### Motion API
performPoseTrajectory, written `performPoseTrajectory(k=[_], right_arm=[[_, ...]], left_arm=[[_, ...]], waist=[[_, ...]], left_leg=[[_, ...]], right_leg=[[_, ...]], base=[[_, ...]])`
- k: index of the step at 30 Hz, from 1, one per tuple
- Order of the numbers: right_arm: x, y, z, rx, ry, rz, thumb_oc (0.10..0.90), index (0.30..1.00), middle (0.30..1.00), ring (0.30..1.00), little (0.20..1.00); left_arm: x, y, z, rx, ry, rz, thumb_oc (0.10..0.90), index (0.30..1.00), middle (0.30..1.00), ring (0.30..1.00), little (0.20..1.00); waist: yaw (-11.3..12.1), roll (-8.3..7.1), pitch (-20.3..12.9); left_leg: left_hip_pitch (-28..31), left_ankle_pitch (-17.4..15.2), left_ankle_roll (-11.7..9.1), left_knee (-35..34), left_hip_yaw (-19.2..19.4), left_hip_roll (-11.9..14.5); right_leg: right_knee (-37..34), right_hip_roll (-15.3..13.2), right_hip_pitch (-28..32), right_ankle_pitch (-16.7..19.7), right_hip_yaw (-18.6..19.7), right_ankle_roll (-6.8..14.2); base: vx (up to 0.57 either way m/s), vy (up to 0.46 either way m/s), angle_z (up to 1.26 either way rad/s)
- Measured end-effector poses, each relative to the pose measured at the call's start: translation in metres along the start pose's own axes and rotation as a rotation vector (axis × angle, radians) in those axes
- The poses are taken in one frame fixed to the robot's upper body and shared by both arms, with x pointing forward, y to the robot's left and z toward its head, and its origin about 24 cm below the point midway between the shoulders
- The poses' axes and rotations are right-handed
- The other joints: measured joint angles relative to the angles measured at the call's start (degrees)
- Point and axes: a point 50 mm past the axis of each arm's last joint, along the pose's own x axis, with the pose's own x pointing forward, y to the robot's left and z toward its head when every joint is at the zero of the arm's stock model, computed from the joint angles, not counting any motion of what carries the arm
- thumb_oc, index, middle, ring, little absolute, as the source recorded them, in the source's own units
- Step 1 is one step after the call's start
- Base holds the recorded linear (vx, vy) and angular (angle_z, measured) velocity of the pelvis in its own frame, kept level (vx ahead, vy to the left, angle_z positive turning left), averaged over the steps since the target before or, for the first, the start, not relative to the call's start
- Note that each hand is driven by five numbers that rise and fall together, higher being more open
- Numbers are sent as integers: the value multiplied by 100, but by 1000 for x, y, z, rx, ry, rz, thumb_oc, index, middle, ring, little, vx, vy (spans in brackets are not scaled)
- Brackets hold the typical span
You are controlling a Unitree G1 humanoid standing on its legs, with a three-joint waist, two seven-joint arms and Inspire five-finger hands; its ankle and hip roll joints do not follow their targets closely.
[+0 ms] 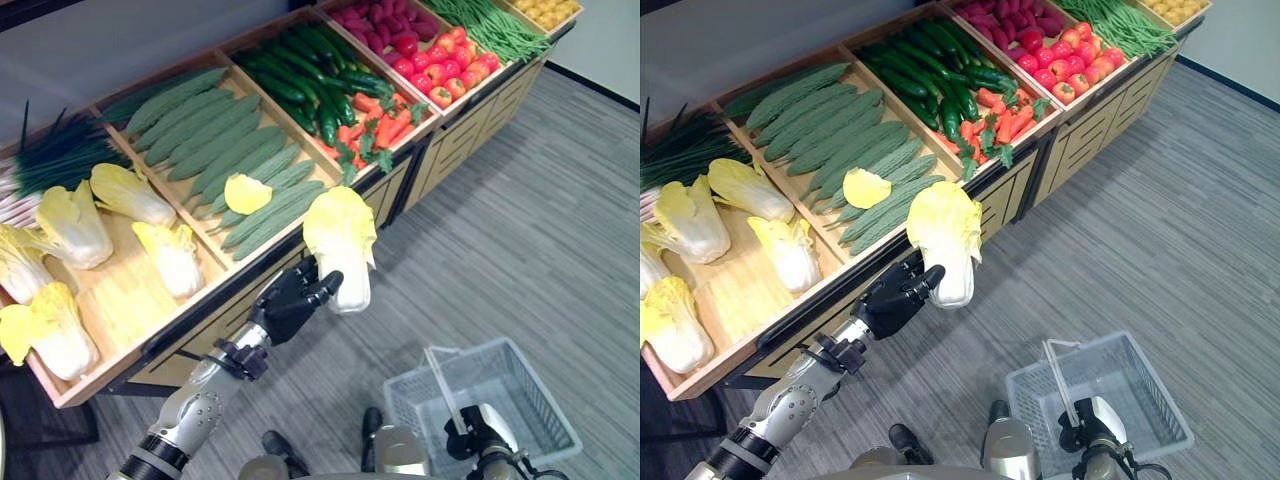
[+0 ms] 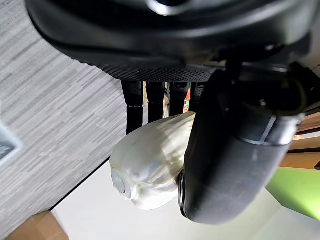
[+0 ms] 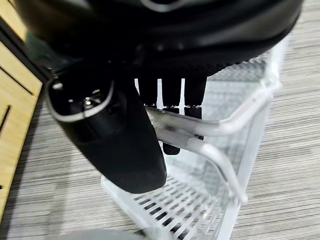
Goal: Get the vegetables into the basket
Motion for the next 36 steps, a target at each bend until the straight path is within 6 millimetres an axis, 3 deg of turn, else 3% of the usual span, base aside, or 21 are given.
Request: performPoseTrajectory(k=[2, 6, 7, 8, 9, 10, 11, 13, 15, 16, 19, 20, 22, 24, 25, 26, 27, 30, 33, 34, 36], right_arm=[[-1, -1, -5, -22, 12, 4, 400, 300, 300, 300, 300], [-3, 2, -9, -31, 26, 15, 400, 300, 300, 300, 300], [1, -1, -6, -58, 20, 18, 400, 300, 300, 300, 300], [6, -8, -1, -75, 12, 5, 400, 300, 300, 300, 300], [13, -20, 11, -65, -11, -33, 400, 300, 300, 300, 300], [16, -23, 18, -59, -27, -43, 400, 300, 300, 300, 300], [17, -25, 22, -53, -39, -51, 400, 300, 300, 300, 300], [19, -29, 25, -51, -47, -72, 400, 300, 300, 300, 300], [17, -29, 19, -55, -35, -79, 400, 300, 300, 300, 300], [13, -23, 9, -38, -5, -67, 400, 300, 300, 300, 300], [9, -15, 6, -4, 10, -61, 400, 300, 300, 300, 300], [10, -15, 9, 11, 9, -72, 400, 300, 300, 300, 300], [9, -7, 13, 31, 9, -52, 400, 300, 300, 300, 300], [12, -4, 26, 57, -14, -48, 400, 300, 300, 300, 300], [13, -3, 31, 77, -15, -47, 400, 300, 300, 300, 300], [13, -3, 32, 76, -11, -45, 400, 300, 300, 300, 300], [14, -3, 33, 75, -11, -43, 400, 300, 300, 300, 300], [14, -4, 33, 75, -14, -43, 400, 300, 300, 300, 300], [13, -5, 30, 68, -7, -46, 400, 300, 300, 300, 300], [12, -5, 25, 62, 5, -46, 400, 300, 300, 300, 300], [9, -3, 17, 56, 24, -40, 400, 300, 300, 300, 300]], left_arm=[[2, -1, -1, 4, -2, 17, 400, 300, 300, 300, 300], [3, 0, 0, 21, -7, 28, 400, 300, 300, 300, 300], [3, 0, 1, 33, -21, 40, 400, 300, 300, 300, 300], [3, -1, 1, 30, -33, 44, 400, 300, 300, 300, 300], [5, -3, 3, 48, -50, 45, 400, 300, 300, 300, 300], [4, -2, 3, 51, -53, 59, 400, 300, 300, 300, 300], [4, -1, 4, 57, -55, 70, 400, 300, 300, 300, 300], [5, -2, 4, 69, -56, 76, 400, 300, 300, 300, 300], [5, -2, 2, 64, -56, 85, 400, 300, 300, 300, 300], [8, -4, 3, 72, -55, 75, 400, 300, 300, 300, 300], [8, -5, 7, 88, -74, 68, 400, 300, 300, 300, 300], [7, -4, 10, 100, -77, 71, 400, 300, 300, 300, 300], [7, -2, 14, 121, -78, 73, 400, 300, 300, 300, 300], [3, 5, 19, 143, -88, 99, 400, 300, 300, 300, 300], [2, 10, 21, 152, -85, 125, 400, 300, 300, 300, 300], [2, 10, 21, 152, -89, 130, 400, 300, 300, 300, 300], [2, 11, 23, 153, -95, 133, 400, 300, 300, 300, 300], [-2, 14, 26, 146, -121, 158, 400, 300, 300, 300, 300], [-6, 16, 21, 119, -137, 187, 400, 300, 300, 300, 300], [-4, 14, 21, 113, -142, 179, 400, 300, 300, 300, 300], [-2, 12, 20, 104, -146, 174, 400, 300, 300, 300, 300]], waist=[[-69, 16, -10], [-8, -41, -6], [176, -101, 23], [315, -119, 31], [402, -98, 22], [409, -92, 26], [436, -82, 23], [424, -24, 25], [333, 131, 8], [255, 199, 29], [180, 48, 61], [196, 20, 66], [148, -101, 116], [346, -138, 183], [342, -104, 207], [385, -80, 221], [428, -69, 227], [555, -67, 229], [561, 62, 159], [467, 102, 136], [478, 106, 115]], left_leg=[[-29, 61, -24, 76, -102, 84], [-282, 163, -175, 900, -817, 287], [-442, 106, -253, 1321, -1600, 304], [-502, -126, -596, 1250, -2705, 27], [-400, -261, -755, 27, -4104, -362], [-403, -166, -676, -411, -4395, -374], [-442, -97, -632, -573, -4455, -366], [-724, 38, -564, -400, -4412, -342], [-802, 57, -339, -191, -3977, -382], [-754, 271, -163, -146, -3850, -496], [-582, 294, 117, -448, -3438, -926], [-554, 307, 197, -528, -3267, -1030], [-502, 305, 298, -509, -2983, -1178], [-405, 255, 357, -544, -2493, -1075], [-361, 194, 438, -503, -2266, -940], [-310, 179, 443, -512, -2143, -864], [-281, 159, 455, -511, -2066, -820], [-85, 112, 254, -551, -1783, -736], [34, 60, 51, -501, -1499, -527], [11, 74, -22, -463, -1485, -423], [-11, 76, -40, -340, -1479, -314]], right_leg=[[6, 77, 22, -26, -14, -41], [5, 88, 82, -65, 57, -178], [23, 92, 99, -16, 358, -261], [-47, 98, 62, 58, 646, -299], [-385, 132, 60, 243, 1067, -209], [-576, 184, 121, 348, 1210, -184], [-654, 237, 130, 364, 1316, -250], [-710, 297, 143, 436, 1442, -243], [-699, 323, 193, 392, 1616, -109], [-647, 212, 203, 331, 1692, 9], [-395, -201, -104, 239, 2098, 212], [-377, -338, -146, 299, 2256, 369], [-426, -450, -233, 475, 2216, 455], [-152, -483, -464, 543, 1767, 599], [273, -614, -498, 401, 573, 537], [559, -664, -483, 256, 122, 502], [747, -709, -459, 114, -95, 521], [589, -695, -247, -133, -314, 304], [127, -371, -66, -90, -155, 98], [59, -244, -84, -51, -145, 30], [-244, -101, 7, 17, -28, -49]], base=[[-14, -254, 1], [-41, -59, -16], [44, 81, -98], [123, 133, -164], [115, 132, -146], [90, 108, -128], [64, 165, -82], [74, 235, -63], [66, 263, -51], [71, 372, -43], [5, 213, -54], [-90, 133, -64], [-108, 116, -74], [-100, 127, -112], [-76, 128, -105], [-50, 84, -75], [-19, 9, -65], [-6, -64, -55], [12, -157, -59], [16, -234, -37], [17, -210, -29]])
